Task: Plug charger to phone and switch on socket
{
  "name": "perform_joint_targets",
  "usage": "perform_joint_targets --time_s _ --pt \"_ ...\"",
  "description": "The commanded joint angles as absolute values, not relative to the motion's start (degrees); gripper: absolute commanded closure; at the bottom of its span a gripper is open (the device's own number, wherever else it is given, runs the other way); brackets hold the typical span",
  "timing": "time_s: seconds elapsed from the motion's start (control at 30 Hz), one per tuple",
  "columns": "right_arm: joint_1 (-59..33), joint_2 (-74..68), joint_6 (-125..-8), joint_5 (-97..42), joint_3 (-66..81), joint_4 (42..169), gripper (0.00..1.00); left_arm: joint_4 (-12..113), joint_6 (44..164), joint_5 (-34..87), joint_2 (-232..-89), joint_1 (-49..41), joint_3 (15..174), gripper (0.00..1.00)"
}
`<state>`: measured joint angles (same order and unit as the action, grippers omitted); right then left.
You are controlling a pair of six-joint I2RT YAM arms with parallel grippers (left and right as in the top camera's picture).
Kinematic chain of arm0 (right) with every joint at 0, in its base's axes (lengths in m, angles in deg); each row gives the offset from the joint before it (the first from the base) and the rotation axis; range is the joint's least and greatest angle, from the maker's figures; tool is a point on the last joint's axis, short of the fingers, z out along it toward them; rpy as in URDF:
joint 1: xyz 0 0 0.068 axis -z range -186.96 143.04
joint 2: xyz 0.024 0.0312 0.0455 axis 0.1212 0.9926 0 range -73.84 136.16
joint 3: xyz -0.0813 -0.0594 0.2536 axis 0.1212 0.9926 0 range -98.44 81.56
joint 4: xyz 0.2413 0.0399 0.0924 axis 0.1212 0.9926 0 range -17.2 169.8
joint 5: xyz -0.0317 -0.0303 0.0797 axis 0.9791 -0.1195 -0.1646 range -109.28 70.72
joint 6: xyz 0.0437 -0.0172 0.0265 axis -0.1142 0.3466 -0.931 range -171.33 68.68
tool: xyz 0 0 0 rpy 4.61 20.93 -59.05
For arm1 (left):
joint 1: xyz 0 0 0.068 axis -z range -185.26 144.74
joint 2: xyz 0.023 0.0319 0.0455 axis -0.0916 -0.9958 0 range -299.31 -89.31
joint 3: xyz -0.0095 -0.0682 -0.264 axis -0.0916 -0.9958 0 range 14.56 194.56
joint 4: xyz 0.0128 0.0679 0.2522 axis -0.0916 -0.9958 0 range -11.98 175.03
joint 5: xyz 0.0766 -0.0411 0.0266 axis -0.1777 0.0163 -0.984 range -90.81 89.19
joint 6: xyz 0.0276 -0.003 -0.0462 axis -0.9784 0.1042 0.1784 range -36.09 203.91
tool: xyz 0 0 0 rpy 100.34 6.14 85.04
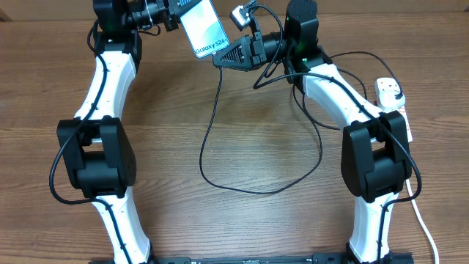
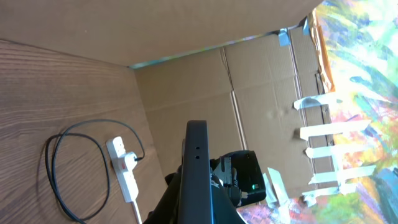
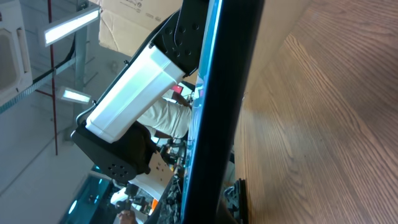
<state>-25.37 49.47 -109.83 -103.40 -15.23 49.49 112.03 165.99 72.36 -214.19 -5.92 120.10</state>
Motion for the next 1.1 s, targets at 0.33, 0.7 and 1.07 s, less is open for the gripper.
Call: perform_joint_targets --time_s 0.33,0.7,1.07 --pt "-25.22 49.71 -110.04 -98.20 -16.78 47.52 0.96 112.27 159.87 83.46 -214.25 -4.35 121.28 0.96" --pt "-25.22 49.71 -110.02 -97.96 -16.78 47.52 0.96 112.27 158.84 83.18 -214.25 -3.71 121.28 0.96" --pt "-25.09 49.71 -109.85 -99.75 -16.78 45.19 0.11 112.25 157.12 83.00 -214.25 -4.89 121.28 0.96"
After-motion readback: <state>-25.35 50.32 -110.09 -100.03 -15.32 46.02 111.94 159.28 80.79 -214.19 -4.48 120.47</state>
